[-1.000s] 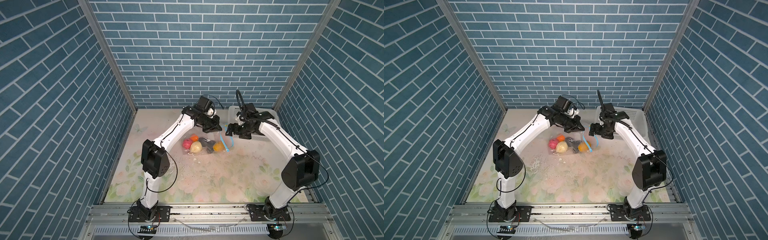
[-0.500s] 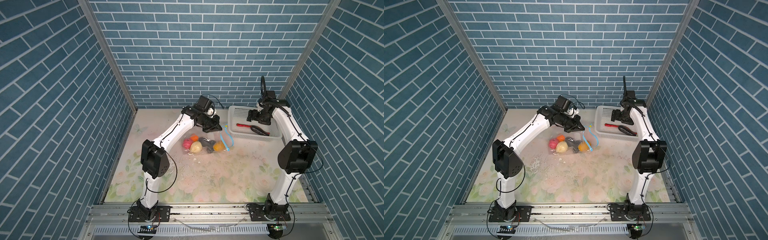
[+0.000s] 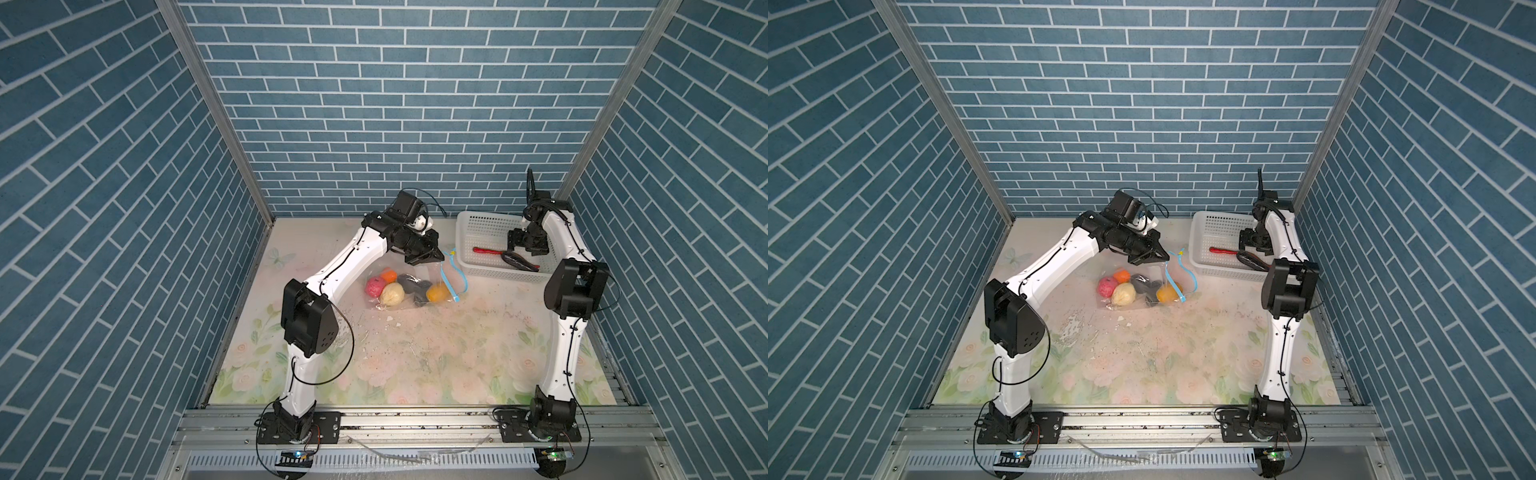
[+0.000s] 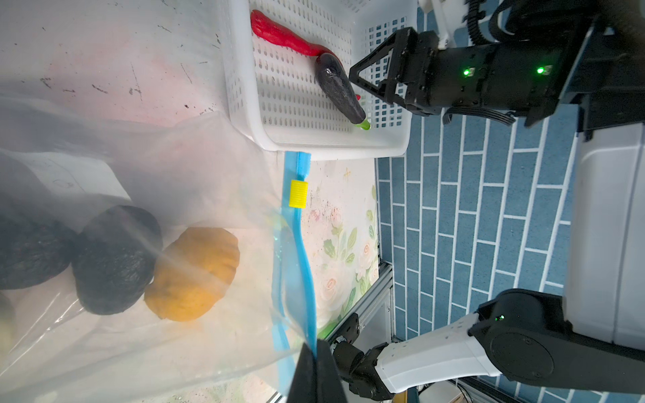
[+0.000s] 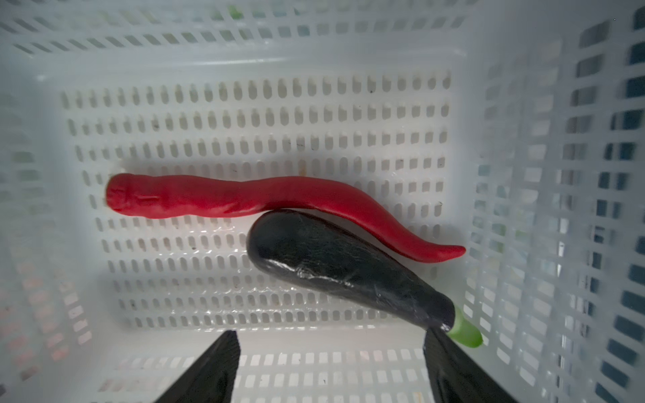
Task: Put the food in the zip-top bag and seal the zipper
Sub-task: 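Move right gripper back over the basket above the dark eggplant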
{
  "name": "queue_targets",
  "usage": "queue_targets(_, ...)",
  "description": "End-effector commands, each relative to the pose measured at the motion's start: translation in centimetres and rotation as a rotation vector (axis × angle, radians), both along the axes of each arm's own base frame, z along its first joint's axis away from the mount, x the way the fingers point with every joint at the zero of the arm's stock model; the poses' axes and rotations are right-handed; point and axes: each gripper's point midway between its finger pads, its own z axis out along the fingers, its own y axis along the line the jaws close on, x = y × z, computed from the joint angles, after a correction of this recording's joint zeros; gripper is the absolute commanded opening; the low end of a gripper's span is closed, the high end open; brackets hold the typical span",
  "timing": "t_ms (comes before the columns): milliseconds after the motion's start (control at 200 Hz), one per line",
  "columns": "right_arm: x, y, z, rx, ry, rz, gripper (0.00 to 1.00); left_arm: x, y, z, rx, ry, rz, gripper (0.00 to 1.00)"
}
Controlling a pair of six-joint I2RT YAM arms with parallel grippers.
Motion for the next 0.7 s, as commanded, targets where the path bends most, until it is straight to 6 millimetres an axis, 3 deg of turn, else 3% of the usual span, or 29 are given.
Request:
queue_targets(0, -0.5, -0.3, -0.4, -0.033, 0.049, 0.044, 0.82, 0.2, 0.1, 1.8, -0.036, -0.04, -0.014, 0.0)
queue_targets(695, 0.6, -0.4, -4.0, -0.088, 0.107, 0.064, 0.82, 0.3, 0.7, 1.9, -0.031, -0.044, -0.006, 0.0)
